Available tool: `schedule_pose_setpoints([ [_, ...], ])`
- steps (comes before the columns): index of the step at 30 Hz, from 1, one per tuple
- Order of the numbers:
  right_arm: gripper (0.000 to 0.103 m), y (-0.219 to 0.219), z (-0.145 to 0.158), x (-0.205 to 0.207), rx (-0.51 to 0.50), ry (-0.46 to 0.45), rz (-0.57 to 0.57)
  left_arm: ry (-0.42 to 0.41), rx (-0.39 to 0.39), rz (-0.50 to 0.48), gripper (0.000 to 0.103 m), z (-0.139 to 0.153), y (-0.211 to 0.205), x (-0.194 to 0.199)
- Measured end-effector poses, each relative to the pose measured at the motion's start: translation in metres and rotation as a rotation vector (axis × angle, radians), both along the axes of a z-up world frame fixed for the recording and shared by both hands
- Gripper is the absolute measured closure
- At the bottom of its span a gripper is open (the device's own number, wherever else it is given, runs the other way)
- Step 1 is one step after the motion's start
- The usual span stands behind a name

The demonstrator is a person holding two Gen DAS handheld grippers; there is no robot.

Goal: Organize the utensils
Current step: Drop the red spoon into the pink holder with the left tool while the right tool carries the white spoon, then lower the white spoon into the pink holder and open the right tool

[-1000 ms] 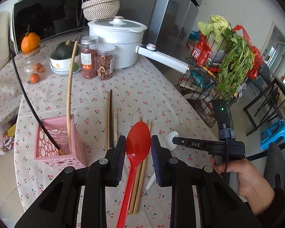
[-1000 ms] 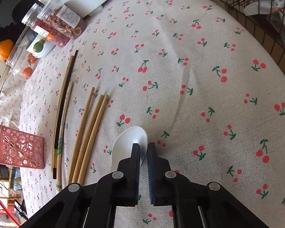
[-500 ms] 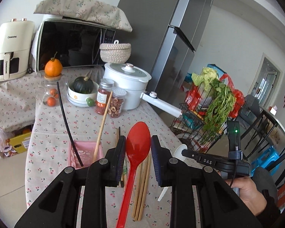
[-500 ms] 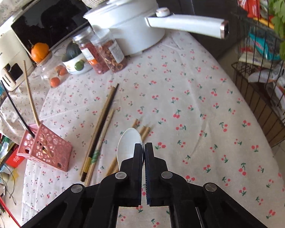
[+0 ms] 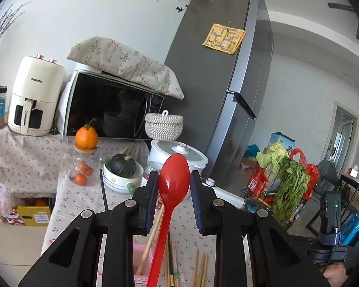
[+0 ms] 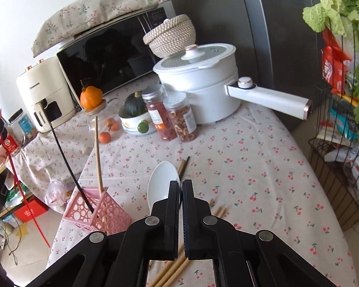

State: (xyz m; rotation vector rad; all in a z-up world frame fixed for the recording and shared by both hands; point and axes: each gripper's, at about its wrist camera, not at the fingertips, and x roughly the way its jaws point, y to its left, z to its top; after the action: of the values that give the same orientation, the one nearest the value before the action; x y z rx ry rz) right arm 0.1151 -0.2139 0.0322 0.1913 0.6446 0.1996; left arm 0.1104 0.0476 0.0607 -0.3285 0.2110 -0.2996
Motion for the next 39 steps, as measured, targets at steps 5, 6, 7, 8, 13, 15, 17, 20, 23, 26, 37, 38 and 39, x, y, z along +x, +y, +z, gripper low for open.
schedule_pose_setpoints([
  [5,0.102,0.008,-0.003,0.005,0.004,0.006,0.011,-0.042,0.031,0.073,0.075,-0.006,0.004,0.018],
  [6,0.102,0.009,-0.003,0.006,0.006,0.004,0.012,-0.049,0.032,0.082,0.075,-0.007,0.005,0.021],
  [7,0.101,0.01,-0.003,0.006,0.007,0.0,0.013,-0.052,0.031,0.091,0.075,-0.009,0.007,0.024],
  [8,0.102,0.011,-0.003,0.007,0.007,-0.004,0.012,-0.052,0.027,0.099,0.075,-0.011,0.009,0.027],
  [13,0.102,0.016,-0.002,0.012,0.007,-0.018,0.002,-0.045,0.021,0.118,0.075,-0.022,0.012,0.043],
  [15,0.101,0.018,-0.002,0.013,0.01,-0.022,-0.004,-0.038,0.018,0.119,0.075,-0.028,0.012,0.048],
  [17,0.102,0.02,-0.002,0.014,0.009,-0.025,-0.01,-0.03,0.022,0.117,0.075,-0.034,0.01,0.054],
  [20,0.102,0.025,0.0,0.013,-0.009,-0.037,-0.02,-0.022,0.055,0.115,0.075,-0.044,0.006,0.057],
  [23,0.101,0.031,0.002,0.011,-0.024,-0.053,-0.026,0.016,0.071,0.096,0.074,-0.053,0.004,0.057],
  [26,0.101,0.036,0.005,0.009,-0.027,-0.066,-0.027,0.065,0.073,0.074,0.073,-0.056,0.004,0.054],
  [37,0.101,0.063,0.023,0.001,-0.026,-0.146,-0.019,0.332,0.084,0.064,0.05,-0.051,0.024,0.023],
  [38,0.101,0.067,0.025,0.0,-0.033,-0.157,-0.016,0.366,0.078,0.074,0.049,-0.052,0.028,0.02],
  [39,0.101,0.071,0.026,0.0,-0.038,-0.168,-0.013,0.405,0.077,0.083,0.047,-0.053,0.031,0.019],
])
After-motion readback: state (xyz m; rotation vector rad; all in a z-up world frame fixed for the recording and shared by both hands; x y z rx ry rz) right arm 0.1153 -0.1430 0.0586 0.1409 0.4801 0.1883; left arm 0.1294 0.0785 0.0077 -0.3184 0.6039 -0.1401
